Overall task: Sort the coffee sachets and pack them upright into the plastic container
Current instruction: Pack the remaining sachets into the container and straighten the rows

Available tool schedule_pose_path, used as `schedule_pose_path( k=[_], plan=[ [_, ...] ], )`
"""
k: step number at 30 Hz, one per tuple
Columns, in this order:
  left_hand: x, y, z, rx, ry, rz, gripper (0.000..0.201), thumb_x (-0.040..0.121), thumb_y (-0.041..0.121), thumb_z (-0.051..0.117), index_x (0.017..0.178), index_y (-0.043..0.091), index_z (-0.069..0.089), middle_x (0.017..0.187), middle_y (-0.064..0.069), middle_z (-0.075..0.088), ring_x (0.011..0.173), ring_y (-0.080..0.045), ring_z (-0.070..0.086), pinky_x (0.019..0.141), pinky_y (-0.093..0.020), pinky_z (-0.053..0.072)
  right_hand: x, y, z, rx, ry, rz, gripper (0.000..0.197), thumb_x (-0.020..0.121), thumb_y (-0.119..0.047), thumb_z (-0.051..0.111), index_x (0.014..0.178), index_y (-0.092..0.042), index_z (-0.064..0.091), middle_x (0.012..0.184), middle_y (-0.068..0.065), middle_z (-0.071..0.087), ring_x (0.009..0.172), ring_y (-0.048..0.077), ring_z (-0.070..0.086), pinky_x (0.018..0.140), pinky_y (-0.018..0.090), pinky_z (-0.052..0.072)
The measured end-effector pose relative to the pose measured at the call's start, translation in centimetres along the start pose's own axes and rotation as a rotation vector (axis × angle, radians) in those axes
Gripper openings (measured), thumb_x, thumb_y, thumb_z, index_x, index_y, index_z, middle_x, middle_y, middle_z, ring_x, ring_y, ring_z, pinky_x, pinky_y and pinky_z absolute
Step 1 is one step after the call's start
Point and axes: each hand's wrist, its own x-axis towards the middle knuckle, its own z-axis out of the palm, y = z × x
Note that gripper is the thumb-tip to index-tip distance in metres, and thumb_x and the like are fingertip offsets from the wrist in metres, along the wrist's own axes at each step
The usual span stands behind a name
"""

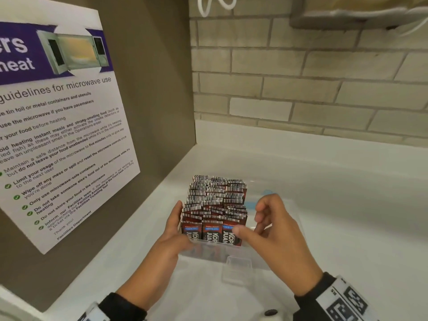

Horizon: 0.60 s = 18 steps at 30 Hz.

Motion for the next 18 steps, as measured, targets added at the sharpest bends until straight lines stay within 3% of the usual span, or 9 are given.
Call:
schedule_pose_path(
  k=[2,4,7,10,12,15,18],
  plan=[
    [-0.2,0.1,-0.3,-0.029,0.010,0.012,0.099,0.047,0.014,0.053,0.142,0.031,0.033,0.124,0.019,0.061,0.104,0.006,0.060,0.080,-0.017,0.041,0.1,-0.1,-0.4,0.114,0.068,0.076,0.038,0.070,-0.039,0.076,0.089,-0.025,0.046,0.086,-0.001,0.054,0.068,0.007,0.052,0.060,0.019,0.046],
    [-0.1,0.0,-0.7,-0.070,0.036,0.035,0.094,0.050,0.014,0.047,0.143,0.029,0.036,0.143,0.016,0.045,0.123,0.004,0.046,0.087,-0.018,0.038,0.5,0.1,-0.8,0.309,0.150,0.201,0.040,0.070,-0.049,0.072,0.092,-0.024,0.050,0.090,-0.003,0.056,0.080,0.009,0.056,0.069,0.027,0.050],
    [0.2,0.2,-1.0,-0.141,0.077,0.082,0.081,0.061,0.019,0.042,0.141,0.028,0.039,0.145,0.017,0.041,0.135,0.002,0.032,0.103,-0.024,0.032,1.5,0.6,-1.2,0.648,0.240,0.423,0.020,0.087,-0.036,0.057,0.096,-0.019,0.054,0.097,-0.003,0.055,0.093,0.017,0.055,0.078,0.030,0.046],
    [1.0,0.6,-0.9,-0.183,0.108,0.124,0.057,0.081,0.031,0.048,0.138,0.029,0.041,0.144,0.017,0.043,0.134,0.002,0.033,0.118,-0.036,0.017,2.5,1.1,-1.2,0.850,0.199,0.614,0.026,0.091,-0.041,0.051,0.101,-0.018,0.055,0.100,-0.001,0.052,0.093,0.017,0.053,0.081,0.028,0.042],
    [1.7,0.8,-0.8,-0.162,0.124,0.115,0.050,0.094,0.044,0.035,0.141,0.027,0.039,0.146,0.015,0.042,0.135,0.001,0.033,0.119,-0.039,0.016,3.1,1.2,-0.9,0.864,0.124,0.716,0.037,0.091,-0.047,0.048,0.110,-0.015,0.055,0.112,0.004,0.052,0.105,0.021,0.051,0.090,0.031,0.039],
    [2.8,1.3,-0.6,-0.087,0.111,0.088,0.069,0.082,0.061,0.026,0.142,0.030,0.036,0.147,0.016,0.039,0.135,0.002,0.032,0.119,-0.036,0.015,3.8,0.9,-0.1,0.793,0.022,0.799,0.059,0.091,-0.055,0.042,0.137,-0.017,0.042,0.146,0.010,0.035,0.137,0.029,0.030,0.113,0.039,0.020],
    [3.6,1.5,-0.6,-0.059,0.083,0.055,0.076,0.078,0.067,0.020,0.144,0.031,0.033,0.146,0.018,0.038,0.126,0.004,0.039,0.114,-0.031,0.022,4.2,-0.3,0.8,0.789,-0.030,0.846,0.061,0.089,-0.062,0.037,0.142,-0.032,0.034,0.153,0.010,0.026,0.141,0.031,0.022,0.112,0.042,0.016]
  ],
)
